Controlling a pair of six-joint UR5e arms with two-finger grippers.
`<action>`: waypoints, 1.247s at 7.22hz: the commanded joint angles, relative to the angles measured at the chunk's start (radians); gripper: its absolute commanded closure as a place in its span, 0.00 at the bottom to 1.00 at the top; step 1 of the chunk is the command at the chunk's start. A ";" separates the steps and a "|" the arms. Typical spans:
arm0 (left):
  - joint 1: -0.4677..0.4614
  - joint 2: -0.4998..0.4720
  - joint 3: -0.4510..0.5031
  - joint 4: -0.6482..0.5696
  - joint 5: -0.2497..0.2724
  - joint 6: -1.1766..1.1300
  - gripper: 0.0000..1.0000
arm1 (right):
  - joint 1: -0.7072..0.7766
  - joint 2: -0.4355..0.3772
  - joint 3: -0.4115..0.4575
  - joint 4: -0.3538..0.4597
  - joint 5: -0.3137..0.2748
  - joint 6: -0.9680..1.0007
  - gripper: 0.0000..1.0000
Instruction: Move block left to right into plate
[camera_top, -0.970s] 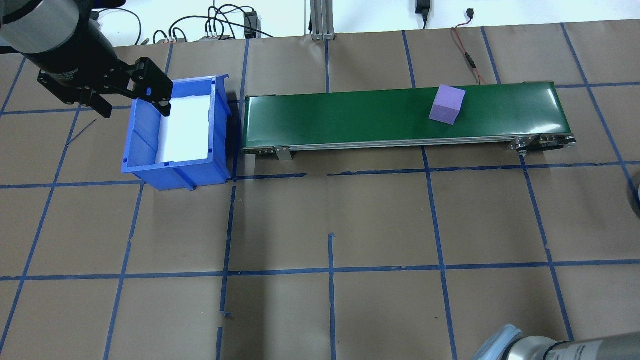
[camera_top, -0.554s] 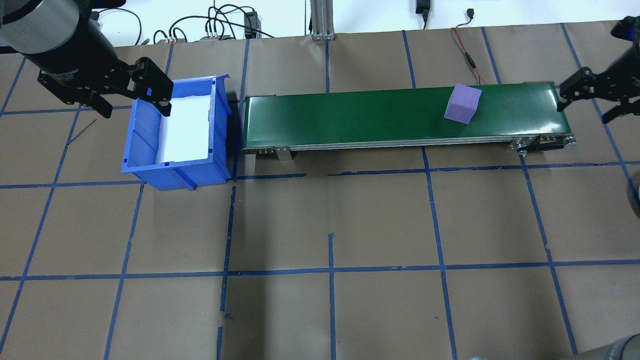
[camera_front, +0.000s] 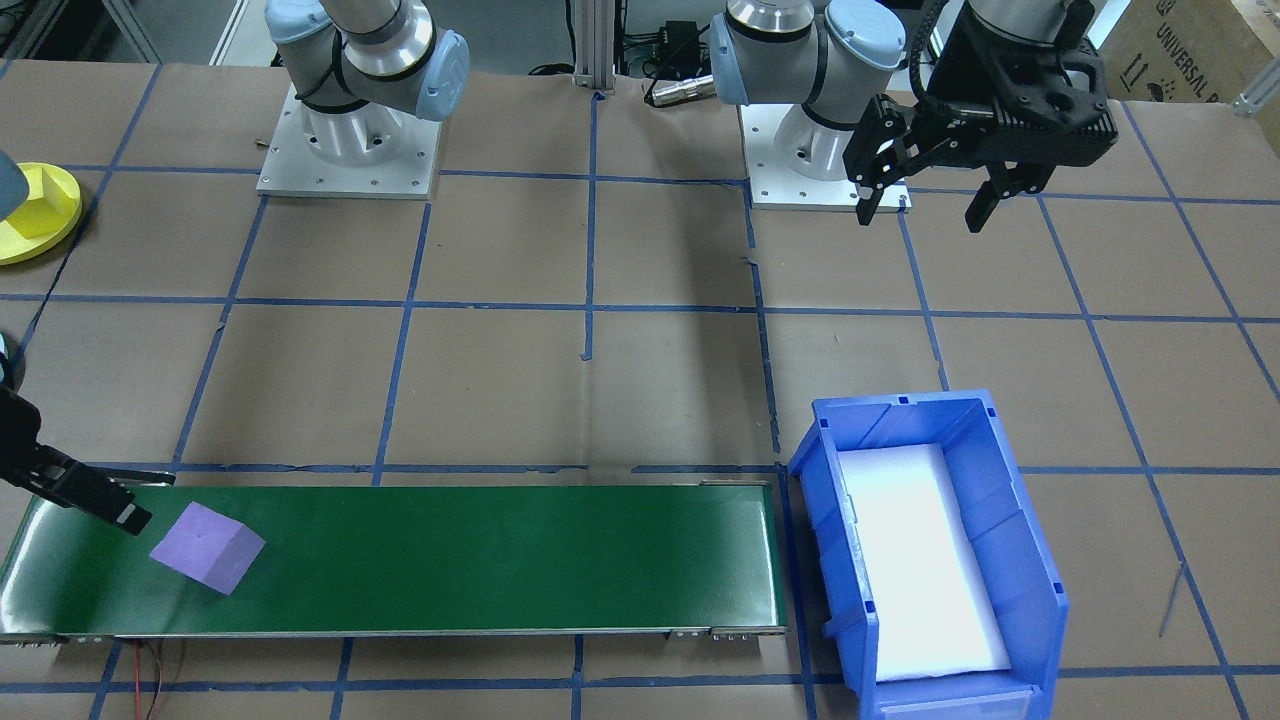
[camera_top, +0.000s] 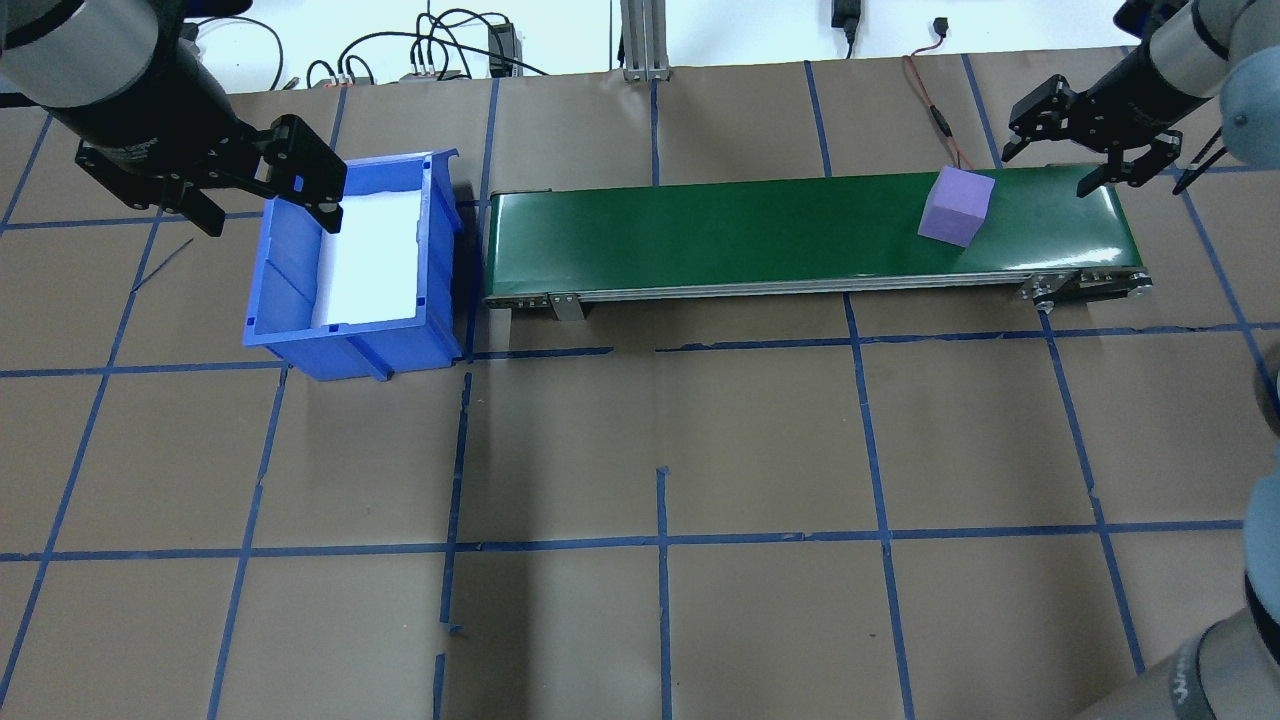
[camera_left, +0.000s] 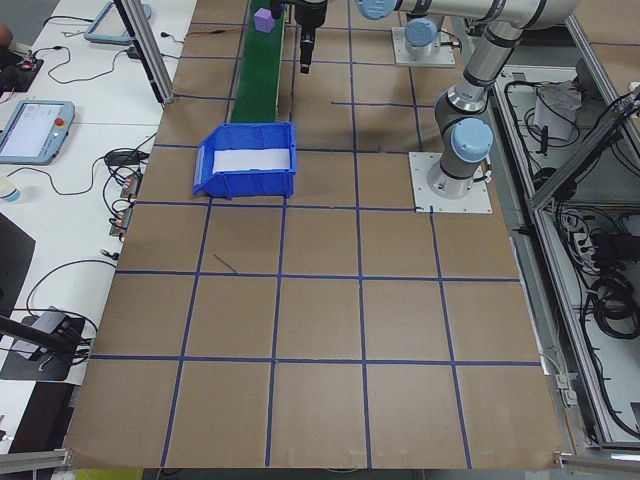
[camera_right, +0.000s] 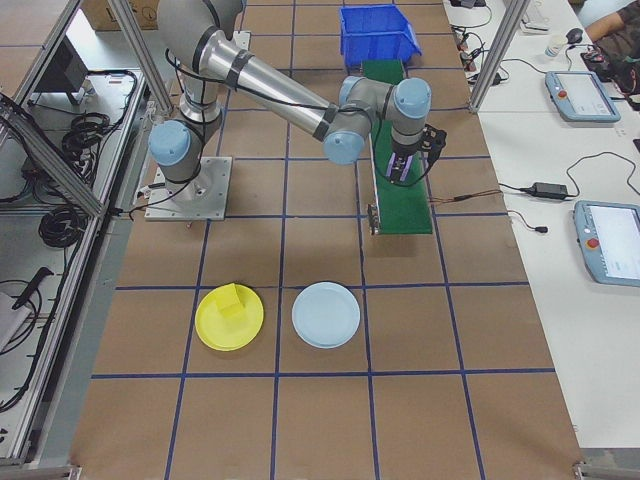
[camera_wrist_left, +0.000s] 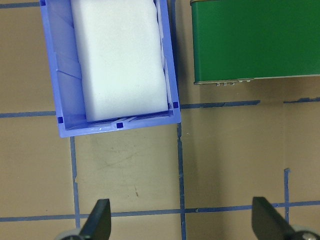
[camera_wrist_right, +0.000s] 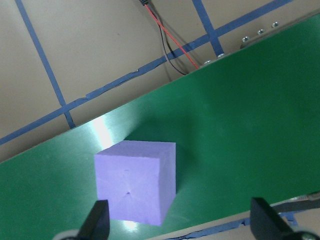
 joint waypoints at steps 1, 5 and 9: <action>0.000 0.000 0.000 0.000 0.000 0.000 0.00 | 0.013 0.036 0.007 -0.059 0.017 0.052 0.00; 0.000 0.000 0.000 0.000 0.000 0.000 0.00 | 0.013 0.119 0.023 -0.153 0.033 0.002 0.13; 0.000 0.000 0.000 0.000 0.000 0.000 0.00 | 0.005 0.070 0.050 -0.144 -0.171 -0.154 0.77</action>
